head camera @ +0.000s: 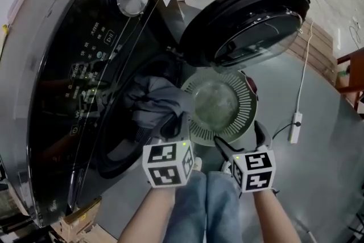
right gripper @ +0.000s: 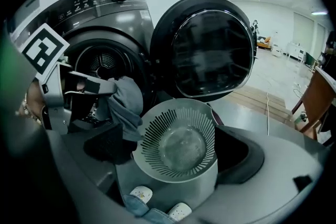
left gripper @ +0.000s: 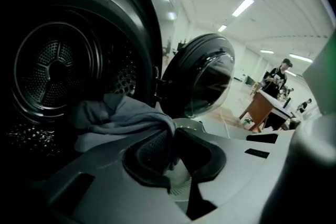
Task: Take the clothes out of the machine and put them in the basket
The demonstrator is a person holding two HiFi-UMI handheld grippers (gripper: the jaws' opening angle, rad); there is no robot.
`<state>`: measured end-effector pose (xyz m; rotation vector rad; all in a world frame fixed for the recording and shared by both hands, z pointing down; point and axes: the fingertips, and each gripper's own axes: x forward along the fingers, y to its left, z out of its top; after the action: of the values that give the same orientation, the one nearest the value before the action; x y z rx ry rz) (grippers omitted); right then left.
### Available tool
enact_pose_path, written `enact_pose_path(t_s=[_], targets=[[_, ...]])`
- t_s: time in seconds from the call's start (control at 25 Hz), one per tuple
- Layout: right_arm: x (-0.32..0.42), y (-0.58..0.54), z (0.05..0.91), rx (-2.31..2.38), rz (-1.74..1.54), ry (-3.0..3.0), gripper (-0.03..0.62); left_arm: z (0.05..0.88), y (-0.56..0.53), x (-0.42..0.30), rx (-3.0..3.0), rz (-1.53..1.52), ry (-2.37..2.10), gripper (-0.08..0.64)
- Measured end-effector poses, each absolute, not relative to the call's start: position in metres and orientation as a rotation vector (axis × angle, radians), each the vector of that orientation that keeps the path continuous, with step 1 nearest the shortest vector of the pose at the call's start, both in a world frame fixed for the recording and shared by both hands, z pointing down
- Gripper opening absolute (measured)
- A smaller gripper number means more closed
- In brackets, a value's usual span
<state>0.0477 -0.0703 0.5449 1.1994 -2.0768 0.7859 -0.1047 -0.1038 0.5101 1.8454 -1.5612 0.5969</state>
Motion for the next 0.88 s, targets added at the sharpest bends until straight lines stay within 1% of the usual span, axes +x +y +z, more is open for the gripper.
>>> enact_pose_path(t_s=[0.24,0.36,0.52,0.72,0.88], targets=[[0.064,-0.08,0.542,1.247,0.8,-2.064,0.545,0.495,-0.094,-0.047,2.175,0.506,-1.143,0.044],[0.067,-0.083,0.539,1.255,0.802,-2.073,0.545,0.496,-0.092,-0.04,2.227,0.558,-1.1,0.044],[0.06,-0.083,0.538,1.214,0.813,-2.123,0.545,0.494,-0.096,-0.044,2.182,0.507,-1.09,0.044],[0.028,-0.081,0.54,1.059,0.886,-2.262,0.54,0.498,-0.094,-0.049,2.161,0.537,-1.058,0.044],[-0.021,-0.075,0.537,0.825,0.818,-2.415,0.534,0.496,-0.094,-0.053,2.153,0.533,-1.015,0.045]])
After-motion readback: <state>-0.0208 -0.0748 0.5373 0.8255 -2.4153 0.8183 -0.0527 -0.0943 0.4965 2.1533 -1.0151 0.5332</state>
